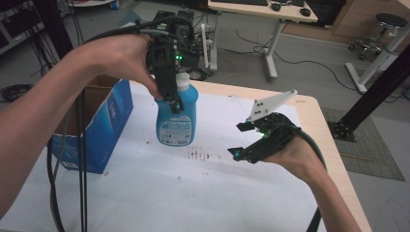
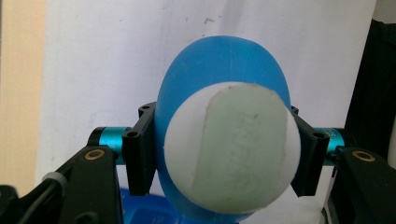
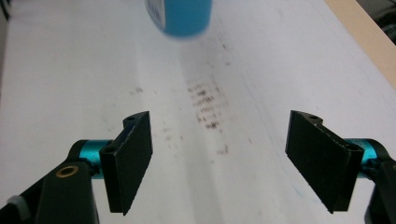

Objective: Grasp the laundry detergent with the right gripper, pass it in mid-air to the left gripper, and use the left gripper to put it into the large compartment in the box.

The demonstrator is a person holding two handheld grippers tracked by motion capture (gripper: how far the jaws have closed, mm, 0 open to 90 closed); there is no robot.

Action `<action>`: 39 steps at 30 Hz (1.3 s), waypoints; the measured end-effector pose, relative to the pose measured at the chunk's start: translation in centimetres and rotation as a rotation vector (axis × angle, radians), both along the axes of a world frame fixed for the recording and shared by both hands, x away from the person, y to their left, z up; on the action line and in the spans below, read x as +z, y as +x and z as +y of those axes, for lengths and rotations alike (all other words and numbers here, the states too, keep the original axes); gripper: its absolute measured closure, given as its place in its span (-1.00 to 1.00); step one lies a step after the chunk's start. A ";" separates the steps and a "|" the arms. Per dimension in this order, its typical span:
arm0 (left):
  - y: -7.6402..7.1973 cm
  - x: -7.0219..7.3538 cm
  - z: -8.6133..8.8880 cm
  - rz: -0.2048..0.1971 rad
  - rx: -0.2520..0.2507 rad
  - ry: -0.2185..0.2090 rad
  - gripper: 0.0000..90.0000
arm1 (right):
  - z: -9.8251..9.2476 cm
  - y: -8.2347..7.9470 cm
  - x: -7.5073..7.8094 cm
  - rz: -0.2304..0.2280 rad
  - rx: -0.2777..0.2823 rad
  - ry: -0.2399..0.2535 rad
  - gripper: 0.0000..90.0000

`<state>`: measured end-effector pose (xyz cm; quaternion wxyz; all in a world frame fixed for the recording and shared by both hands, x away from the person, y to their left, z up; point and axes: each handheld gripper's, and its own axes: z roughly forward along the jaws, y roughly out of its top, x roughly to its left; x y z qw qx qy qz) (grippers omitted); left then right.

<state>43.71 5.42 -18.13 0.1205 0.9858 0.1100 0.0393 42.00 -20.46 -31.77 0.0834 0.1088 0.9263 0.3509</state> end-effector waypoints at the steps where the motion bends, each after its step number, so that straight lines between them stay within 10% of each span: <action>1: 0.0 0.6 0.4 -0.002 0.015 0.001 -0.16 | -0.2 0.0 0.0 -0.008 -0.012 -0.016 -0.51; 24: 0.0 8.4 11.0 -0.020 0.328 -0.011 -0.16 | -4.5 -1.3 0.2 -0.059 -0.146 -0.195 -0.73; 39: -0.6 9.3 16.6 -0.028 0.512 0.005 -0.16 | -4.4 -1.2 -0.6 -0.058 -0.167 -0.211 -0.73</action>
